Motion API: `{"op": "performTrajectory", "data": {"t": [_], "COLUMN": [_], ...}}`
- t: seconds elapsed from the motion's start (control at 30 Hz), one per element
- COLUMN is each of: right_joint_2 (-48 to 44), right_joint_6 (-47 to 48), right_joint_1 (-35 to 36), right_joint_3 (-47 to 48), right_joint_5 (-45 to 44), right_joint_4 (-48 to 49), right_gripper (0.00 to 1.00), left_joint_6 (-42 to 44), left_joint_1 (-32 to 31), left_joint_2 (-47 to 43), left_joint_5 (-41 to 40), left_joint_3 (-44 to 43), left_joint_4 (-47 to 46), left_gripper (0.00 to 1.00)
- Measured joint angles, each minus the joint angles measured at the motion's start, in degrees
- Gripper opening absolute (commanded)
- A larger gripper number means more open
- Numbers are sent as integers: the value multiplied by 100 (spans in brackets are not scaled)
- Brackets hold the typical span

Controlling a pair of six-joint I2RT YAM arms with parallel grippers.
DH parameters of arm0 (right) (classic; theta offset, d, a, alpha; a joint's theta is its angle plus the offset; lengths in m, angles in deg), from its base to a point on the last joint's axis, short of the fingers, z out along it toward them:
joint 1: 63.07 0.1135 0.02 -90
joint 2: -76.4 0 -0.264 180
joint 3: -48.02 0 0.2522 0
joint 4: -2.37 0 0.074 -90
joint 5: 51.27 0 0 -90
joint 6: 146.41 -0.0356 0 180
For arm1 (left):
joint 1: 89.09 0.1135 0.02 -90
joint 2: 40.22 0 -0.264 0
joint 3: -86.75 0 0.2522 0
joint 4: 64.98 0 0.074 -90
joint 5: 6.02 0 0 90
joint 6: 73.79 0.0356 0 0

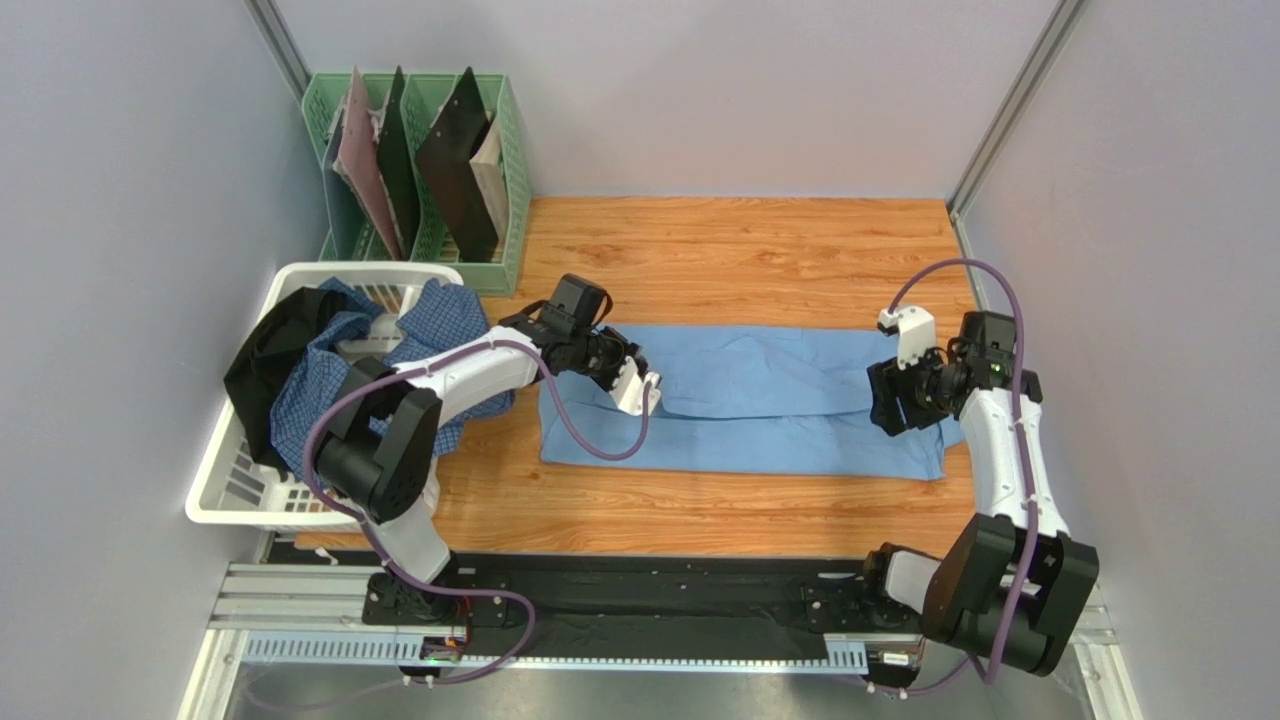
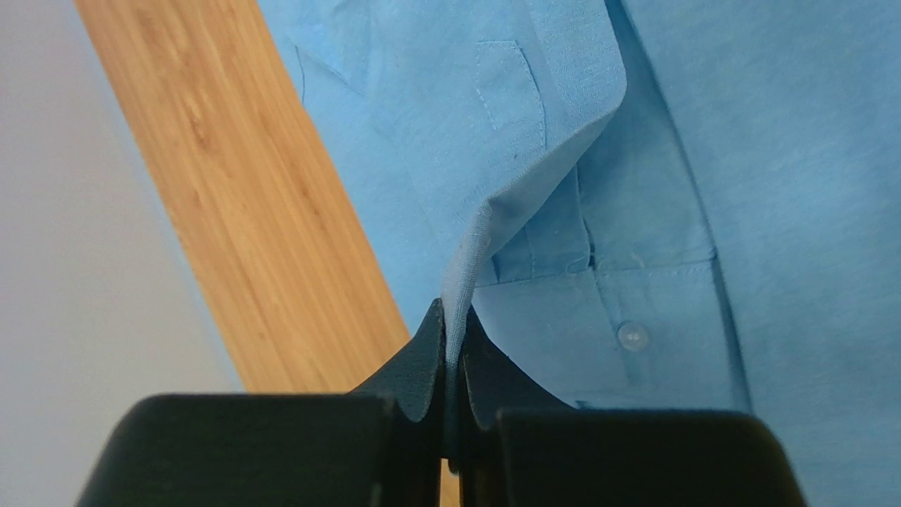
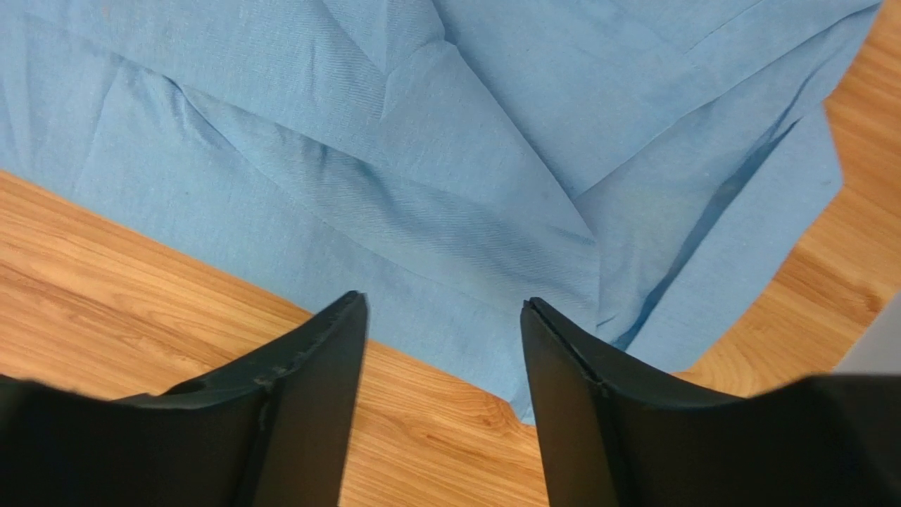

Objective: Fold and stack the long sleeve shirts
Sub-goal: Fold the shirt

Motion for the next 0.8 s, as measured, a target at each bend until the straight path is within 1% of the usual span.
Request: {"op": "performTrajectory", "data": {"t": [0.03, 0.07, 0.13, 0.17, 0.23, 0.27, 0.33, 0.43, 0.53, 0.67, 0.73, 0.8], "right_joint_2": [70, 151, 313, 330, 415, 463, 575, 748, 933, 1335, 1683, 2059], "right_joint_6": [2, -4, -7, -7, -20, -35, -70, -138, -286, -588, -798, -962], "right_joint_1": [0, 0, 0, 0, 0, 0, 0, 26, 177, 590, 785, 872], "right_joint_3": [26, 68, 157, 173, 280, 361, 522, 638, 619, 616, 621, 643], "right_joint_5": [15, 42, 90, 94, 146, 179, 251, 289, 127, -385, -697, -938], "right_joint_4": [-42, -87, -140, -149, -240, -293, -345, -345, -341, -214, -133, -57], "right_gripper": [51, 50, 50, 50, 48, 47, 42, 40, 40, 38, 36, 34], "left_joint_6": [168, 345, 734, 887, 1156, 1255, 1342, 1270, 1043, 341, -175, -721], "left_joint_1": [37, 76, 109, 114, 140, 162, 212, 448, 824, 1141, 1134, 1093], "left_joint_2": [0, 0, 0, 0, -13, -37, -133, -439, -761, -999, -1038, -977], "left_joint_5": [-2, -9, -15, -13, -28, -46, -96, -181, -173, -164, -125, -133], "left_joint_3": [59, 122, 251, 295, 413, 490, 610, 649, 389, -286, -590, -831], "left_joint_4": [-111, -221, -372, -391, -422, -402, -302, 26, 597, 1279, 1519, 1681], "left_gripper": [0, 4, 23, 43, 61, 64, 64, 64, 64, 68, 68, 66]}}
